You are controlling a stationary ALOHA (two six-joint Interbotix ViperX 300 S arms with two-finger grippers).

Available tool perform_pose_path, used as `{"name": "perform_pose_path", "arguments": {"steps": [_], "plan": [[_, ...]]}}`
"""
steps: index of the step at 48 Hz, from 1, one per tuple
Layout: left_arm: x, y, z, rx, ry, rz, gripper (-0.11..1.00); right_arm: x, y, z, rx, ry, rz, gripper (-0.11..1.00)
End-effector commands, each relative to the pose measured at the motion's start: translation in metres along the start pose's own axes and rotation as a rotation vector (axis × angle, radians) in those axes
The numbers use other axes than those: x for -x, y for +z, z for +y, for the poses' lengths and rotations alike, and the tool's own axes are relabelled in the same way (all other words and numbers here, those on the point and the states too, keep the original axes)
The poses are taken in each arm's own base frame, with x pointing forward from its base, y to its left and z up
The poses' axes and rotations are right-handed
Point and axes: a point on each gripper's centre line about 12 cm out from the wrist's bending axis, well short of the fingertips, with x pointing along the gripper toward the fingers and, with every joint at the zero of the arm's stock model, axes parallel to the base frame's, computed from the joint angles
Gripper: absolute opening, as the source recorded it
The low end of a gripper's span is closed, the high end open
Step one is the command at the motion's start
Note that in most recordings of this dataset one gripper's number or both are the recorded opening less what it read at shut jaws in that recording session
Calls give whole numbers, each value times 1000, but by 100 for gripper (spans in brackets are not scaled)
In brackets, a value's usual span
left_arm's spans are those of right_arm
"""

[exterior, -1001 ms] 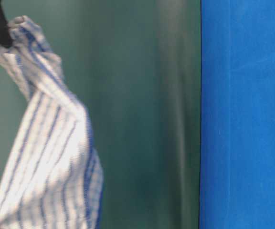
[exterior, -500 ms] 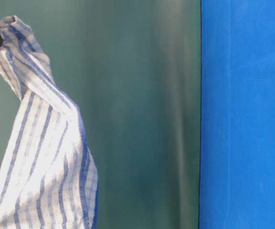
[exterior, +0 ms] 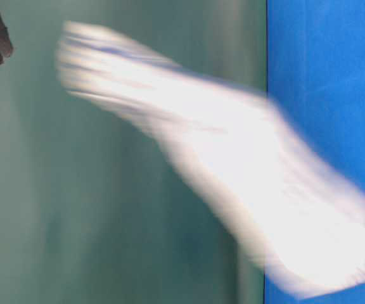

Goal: Lift the towel with both arms.

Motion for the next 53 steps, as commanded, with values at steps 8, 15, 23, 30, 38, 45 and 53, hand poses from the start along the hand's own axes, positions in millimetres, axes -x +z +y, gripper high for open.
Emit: {"name": "perform_pose_path", "arguments": {"steps": [8,15,23,30,38,45,53], "plan": [[-2,3,0,6,0,-11,90,1,-3,1,-7,2,16,64],[-23,-18,-10,9,-32,29,90,-11,-27,12,1,30,79,64],[-57,-52,-32,-13,-89,63,90,-34,-68,35,25,87,187,64],[-81,-78,-50,-24,-133,102,90,-53,-97,51,39,118,259,64],[-107,-107,-70,-6,-175,153,90,-70,-128,70,67,160,330,64],[-129,-139,-79,-1,-185,215,90,-86,-159,80,90,181,396,64],[-154,-179,-90,-10,-197,258,90,-105,-197,87,107,199,458,64]]}}
